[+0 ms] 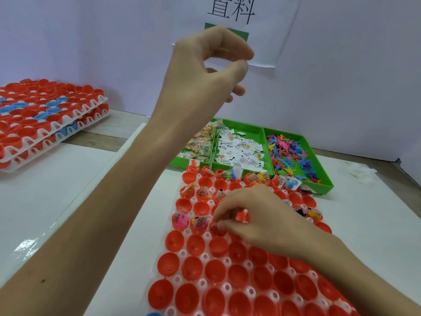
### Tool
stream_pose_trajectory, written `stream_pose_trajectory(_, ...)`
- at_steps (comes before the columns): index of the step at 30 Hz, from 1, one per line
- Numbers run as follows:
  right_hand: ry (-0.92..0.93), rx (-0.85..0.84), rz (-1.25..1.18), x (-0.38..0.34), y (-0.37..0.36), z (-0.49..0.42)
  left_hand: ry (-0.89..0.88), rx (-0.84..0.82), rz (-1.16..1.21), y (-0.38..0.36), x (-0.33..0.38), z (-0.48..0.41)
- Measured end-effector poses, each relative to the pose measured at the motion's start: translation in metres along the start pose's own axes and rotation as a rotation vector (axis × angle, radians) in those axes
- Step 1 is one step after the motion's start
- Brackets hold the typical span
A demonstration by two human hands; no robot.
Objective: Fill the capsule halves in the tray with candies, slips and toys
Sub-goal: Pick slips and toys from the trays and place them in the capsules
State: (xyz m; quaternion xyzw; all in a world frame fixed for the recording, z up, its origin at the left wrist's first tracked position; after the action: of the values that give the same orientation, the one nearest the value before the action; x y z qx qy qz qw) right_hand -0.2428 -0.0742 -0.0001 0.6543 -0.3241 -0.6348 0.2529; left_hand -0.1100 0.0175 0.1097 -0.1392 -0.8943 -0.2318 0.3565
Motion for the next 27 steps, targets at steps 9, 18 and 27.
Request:
stream_pose_trajectory(9, 0.015, -0.040, 0.009, -0.002, -0.004, 0.005, -0.009, -0.003, -0.015, -0.001, -0.001, 0.000)
stream_pose_trajectory(18, -0.012, -0.036, 0.010, -0.007, 0.002, 0.012, -0.017, -0.004, -0.016, -0.003, -0.001, 0.000)
stream_pose_trajectory(27, -0.058, -0.059, 0.065, -0.006, -0.010, 0.011, -0.028, -0.006, -0.034, -0.005, -0.002, 0.001)
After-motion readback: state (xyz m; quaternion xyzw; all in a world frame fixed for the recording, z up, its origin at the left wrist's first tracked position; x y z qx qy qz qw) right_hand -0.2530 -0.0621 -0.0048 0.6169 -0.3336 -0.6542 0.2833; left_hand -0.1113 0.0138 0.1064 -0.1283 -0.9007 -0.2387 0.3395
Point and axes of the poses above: each hand's wrist, its own z-axis away from the middle knuckle, its own y-axis out of the back of the hand, x = y × z, the point moved 2 cm from there along -z, towards the middle knuckle, and after that the axes turned 13 degrees about -z, right-handed, at the moved point
